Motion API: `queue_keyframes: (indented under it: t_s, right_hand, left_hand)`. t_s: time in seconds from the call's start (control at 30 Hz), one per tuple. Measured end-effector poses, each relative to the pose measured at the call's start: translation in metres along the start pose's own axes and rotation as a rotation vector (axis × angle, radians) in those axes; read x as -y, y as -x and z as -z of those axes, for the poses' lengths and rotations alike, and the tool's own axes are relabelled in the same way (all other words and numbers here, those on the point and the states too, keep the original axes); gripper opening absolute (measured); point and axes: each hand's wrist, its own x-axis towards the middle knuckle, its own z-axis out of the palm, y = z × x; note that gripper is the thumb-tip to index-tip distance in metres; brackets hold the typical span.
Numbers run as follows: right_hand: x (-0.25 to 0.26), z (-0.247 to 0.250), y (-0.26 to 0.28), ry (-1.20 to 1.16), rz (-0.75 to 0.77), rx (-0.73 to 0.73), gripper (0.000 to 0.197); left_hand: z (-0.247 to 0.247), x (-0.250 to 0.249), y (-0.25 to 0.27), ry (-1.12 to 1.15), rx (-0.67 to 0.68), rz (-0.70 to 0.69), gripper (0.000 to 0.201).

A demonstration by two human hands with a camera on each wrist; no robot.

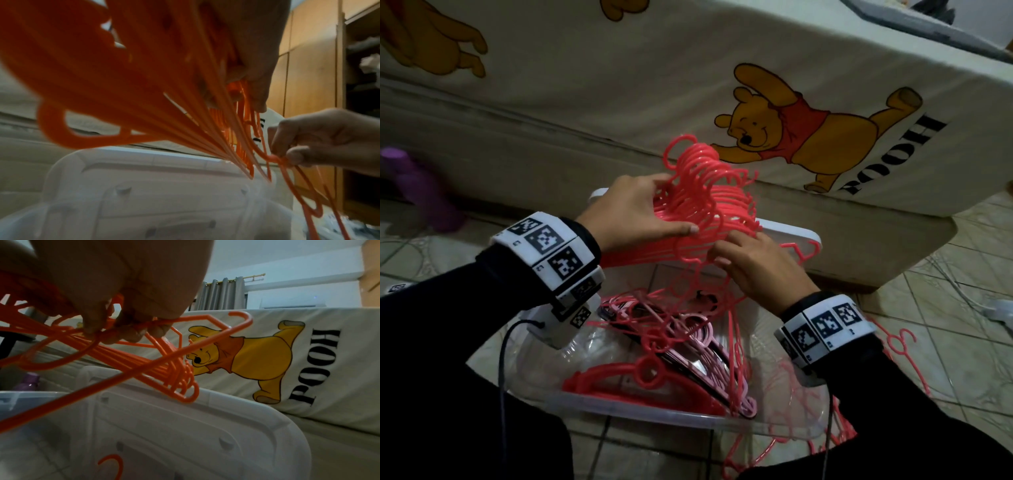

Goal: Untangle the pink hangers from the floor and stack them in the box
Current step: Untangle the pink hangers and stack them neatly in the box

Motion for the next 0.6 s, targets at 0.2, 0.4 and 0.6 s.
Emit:
queue_keyframes:
  t_s: [0.2, 0.4, 0.6]
  right_hand:
    - [0.014, -0.01, -0.001, 0.111, 0.138, 0.027, 0.011]
    - [0.018, -0.021, -0.004, 0.089, 0.103, 0.118, 0.019]
    - [-0.022, 0.009, 0.009, -0.057, -0.083, 0.118, 0.019]
  left_hand:
    - [-0.01, 0.0, 0.002, -0.015, -0.013, -0.03, 0.046]
    - [-0.007, -0.004, -0.005, 0.099, -0.03, -0.077, 0.052]
    - [0.007, 0.008, -0.009, 0.183, -0.127, -0.068, 0.069]
